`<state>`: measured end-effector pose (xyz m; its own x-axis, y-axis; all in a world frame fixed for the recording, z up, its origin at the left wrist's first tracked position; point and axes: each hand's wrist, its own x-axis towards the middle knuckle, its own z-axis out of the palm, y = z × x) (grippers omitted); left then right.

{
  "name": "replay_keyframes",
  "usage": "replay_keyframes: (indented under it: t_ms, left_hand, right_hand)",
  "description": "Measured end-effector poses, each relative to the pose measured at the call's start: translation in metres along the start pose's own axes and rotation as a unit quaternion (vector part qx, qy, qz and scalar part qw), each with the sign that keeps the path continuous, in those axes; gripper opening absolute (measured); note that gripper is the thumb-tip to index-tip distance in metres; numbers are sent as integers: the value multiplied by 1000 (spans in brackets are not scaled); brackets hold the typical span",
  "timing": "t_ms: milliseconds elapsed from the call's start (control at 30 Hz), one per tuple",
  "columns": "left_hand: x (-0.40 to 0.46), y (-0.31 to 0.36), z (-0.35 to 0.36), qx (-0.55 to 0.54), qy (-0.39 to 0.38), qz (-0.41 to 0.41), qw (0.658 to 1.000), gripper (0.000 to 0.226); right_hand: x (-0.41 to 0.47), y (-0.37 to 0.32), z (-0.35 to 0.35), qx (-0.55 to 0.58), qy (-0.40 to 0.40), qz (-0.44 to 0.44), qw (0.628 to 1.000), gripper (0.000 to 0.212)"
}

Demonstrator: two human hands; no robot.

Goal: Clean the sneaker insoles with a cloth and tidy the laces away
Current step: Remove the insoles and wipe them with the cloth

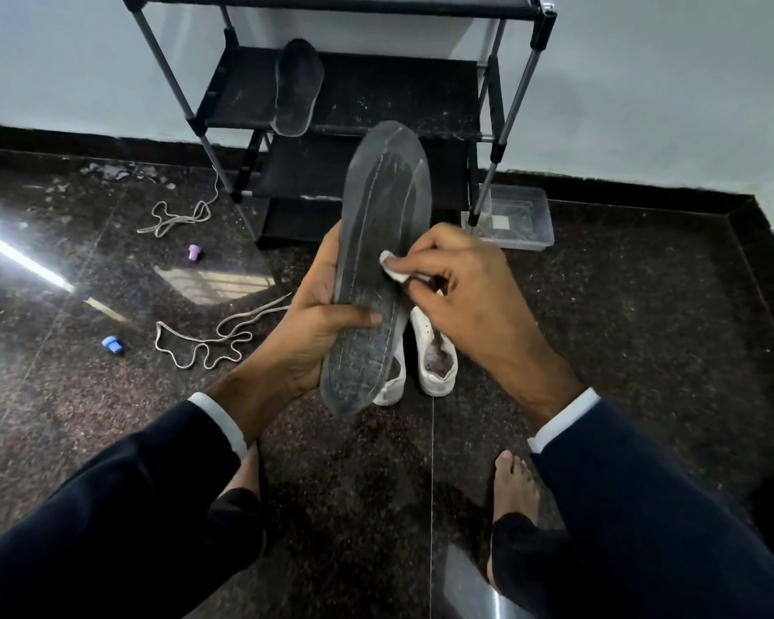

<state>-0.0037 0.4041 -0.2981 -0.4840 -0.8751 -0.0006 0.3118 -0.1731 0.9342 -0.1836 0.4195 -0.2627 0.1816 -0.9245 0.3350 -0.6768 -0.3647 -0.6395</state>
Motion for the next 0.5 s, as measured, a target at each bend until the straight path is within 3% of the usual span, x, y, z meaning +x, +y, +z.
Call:
replay_keyframes:
  t_ms: [133,200,267,300,400,500]
  left_hand:
    - [1,4,-9,-20,23,10,999,97]
    - [1,4,-8,-27,18,12,999,99]
    - [1,6,-5,-32,3,20,999,100]
    - [3,7,-3,-34,0,26,999,101]
    - [3,12,0,-50,8,44,998,103]
    - [1,13,-1,-61,29,63,996,101]
  right_hand:
    - [-3,-8,2,21,-101,-36,994,20]
    - [-2,-6,-7,76,-135,10,988,22]
    - [1,0,-20,156,-102,76,979,23]
    - [2,3,-25,171,-46,90,980,23]
    - [5,8,-24,126,91,65,986,24]
    - [1,-1,-10,100,50,39,993,23]
